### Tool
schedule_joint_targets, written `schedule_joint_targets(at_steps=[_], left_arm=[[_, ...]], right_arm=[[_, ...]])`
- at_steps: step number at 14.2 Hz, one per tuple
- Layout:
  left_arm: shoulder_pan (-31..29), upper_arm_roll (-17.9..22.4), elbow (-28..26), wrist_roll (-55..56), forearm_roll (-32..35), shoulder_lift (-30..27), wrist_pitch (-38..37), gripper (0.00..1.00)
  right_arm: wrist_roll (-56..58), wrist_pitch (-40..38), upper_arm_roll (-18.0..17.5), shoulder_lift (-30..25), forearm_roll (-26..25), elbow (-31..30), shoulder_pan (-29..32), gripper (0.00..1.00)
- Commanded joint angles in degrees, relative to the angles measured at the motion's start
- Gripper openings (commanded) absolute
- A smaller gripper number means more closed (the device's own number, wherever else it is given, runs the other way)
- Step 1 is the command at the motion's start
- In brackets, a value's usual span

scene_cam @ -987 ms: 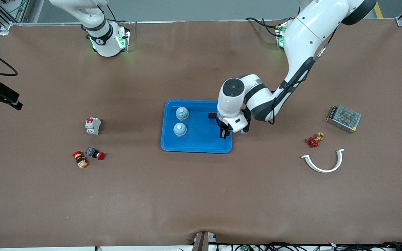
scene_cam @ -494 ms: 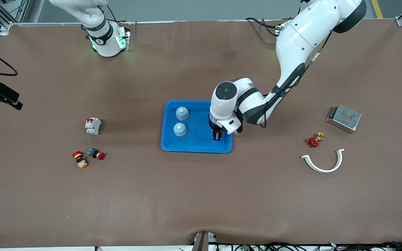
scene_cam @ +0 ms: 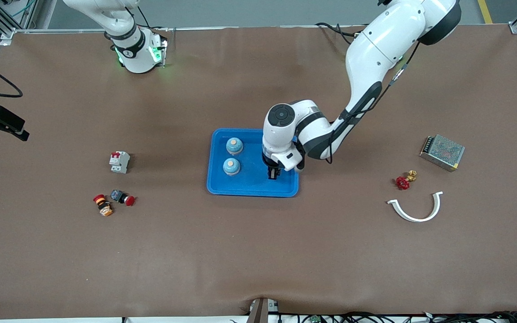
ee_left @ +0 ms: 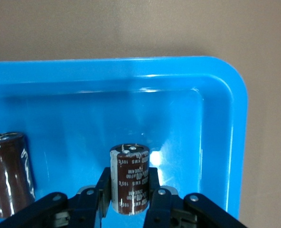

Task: Place electrolytic capacitor and blue bell in tray
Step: 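Lower the second capacitor into the tray and open the left gripper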

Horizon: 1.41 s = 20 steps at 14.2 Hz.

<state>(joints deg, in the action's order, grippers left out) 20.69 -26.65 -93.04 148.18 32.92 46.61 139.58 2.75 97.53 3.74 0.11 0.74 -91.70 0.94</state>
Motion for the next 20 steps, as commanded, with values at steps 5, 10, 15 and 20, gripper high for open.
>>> schedule_joint_targets(at_steps=[5, 10, 15, 20], left_arm=[[1.5, 1.1, 2.1, 1.4, 0.4, 1.8, -0.4, 0.0], [1.5, 1.1, 2.1, 0.4, 0.9, 1.9, -0.4, 0.76], [1.5, 1.1, 2.0, 0.4, 1.2, 1.3, -0.9, 1.0], [0.5, 0.1, 3.6, -1.1, 0.4, -1.0, -8.3, 1.0]], right_arm=[[-0.5, -1.3, -0.8, -0.9, 0.5, 0.3, 0.9, 1.0], [0.1, -1.3, -0.8, -0.3, 0.4, 1.5, 1.0, 1.0], [0.1, -2.1, -0.8, -0.2, 0.5, 2.8, 1.0, 1.0], [0.1, -3.0, -0.8, 0.0, 0.4, 2.7, 1.1, 1.0]])
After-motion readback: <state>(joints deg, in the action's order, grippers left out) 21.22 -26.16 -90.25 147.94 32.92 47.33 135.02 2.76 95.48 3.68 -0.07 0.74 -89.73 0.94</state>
